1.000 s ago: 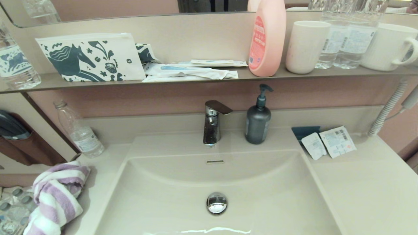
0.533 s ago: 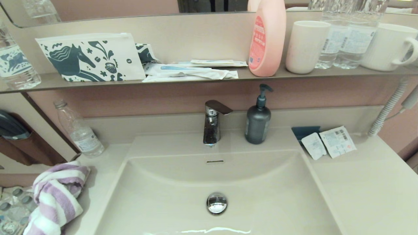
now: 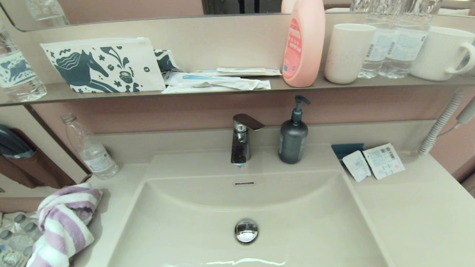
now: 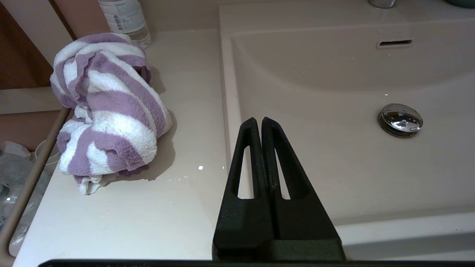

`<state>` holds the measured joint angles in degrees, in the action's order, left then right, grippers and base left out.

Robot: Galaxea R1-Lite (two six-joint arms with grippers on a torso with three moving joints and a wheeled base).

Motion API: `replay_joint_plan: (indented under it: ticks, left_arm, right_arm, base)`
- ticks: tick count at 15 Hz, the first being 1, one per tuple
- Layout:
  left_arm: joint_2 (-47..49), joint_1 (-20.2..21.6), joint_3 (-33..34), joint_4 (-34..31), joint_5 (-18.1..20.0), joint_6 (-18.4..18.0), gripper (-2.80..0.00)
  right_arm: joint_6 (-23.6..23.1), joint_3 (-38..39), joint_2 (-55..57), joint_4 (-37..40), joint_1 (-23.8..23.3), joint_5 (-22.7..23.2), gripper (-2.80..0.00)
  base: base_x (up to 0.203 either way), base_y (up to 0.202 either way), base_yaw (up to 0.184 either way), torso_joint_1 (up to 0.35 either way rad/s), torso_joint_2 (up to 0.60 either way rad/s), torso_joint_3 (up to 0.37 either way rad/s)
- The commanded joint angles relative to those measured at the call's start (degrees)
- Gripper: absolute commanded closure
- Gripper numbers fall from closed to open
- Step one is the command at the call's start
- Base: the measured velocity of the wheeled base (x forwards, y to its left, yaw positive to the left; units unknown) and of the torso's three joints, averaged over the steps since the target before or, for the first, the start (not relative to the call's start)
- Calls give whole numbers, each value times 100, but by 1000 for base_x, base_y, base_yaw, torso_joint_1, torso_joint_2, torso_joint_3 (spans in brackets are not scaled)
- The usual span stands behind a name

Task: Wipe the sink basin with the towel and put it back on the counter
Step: Turn on the faucet

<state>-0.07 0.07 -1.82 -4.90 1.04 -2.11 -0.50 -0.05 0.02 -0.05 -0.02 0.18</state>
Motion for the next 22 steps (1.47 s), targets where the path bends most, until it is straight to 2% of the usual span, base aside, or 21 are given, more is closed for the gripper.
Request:
replay_joint_plan:
  ticks: [1,6,9,13,17,20,22]
  left_arm:
    - [7,1,-2,-2,1,0,0]
    - [7,7,-2,-2,2,0,0]
    - [7,1,-2,-2,2,0,0]
    - [7,1,-3,-2,2,0,0]
    - [7,1,-2,-2,1,0,0]
    - [7,2,5,-2,0,0,0]
    - [7,1,5,-2,1,0,0]
  right_arm:
    - [-44,-13,-2,14,-6,8,0]
    - [-79,-713,493,203,-4,240,0]
    - [-60,-1381,1426,197,110,410,0]
    - [51,-2171,2932,109,543,700,0]
    - [415,-2336,3701,-721,1409,1336,0]
    - [410,-2501,4483,-1063,1500,1366,0]
    - [422,-2565,5296,-1722,1516,1369,0]
  base:
    - [0,0,0,0,0,0]
    - [0,0,0,0,0,0]
    - [0,0,0,0,0,0]
    - [0,0,0,0,0,0]
    - [0,0,0,0,0,0]
    - [0,0,0,0,0,0]
    - [0,0,0,0,0,0]
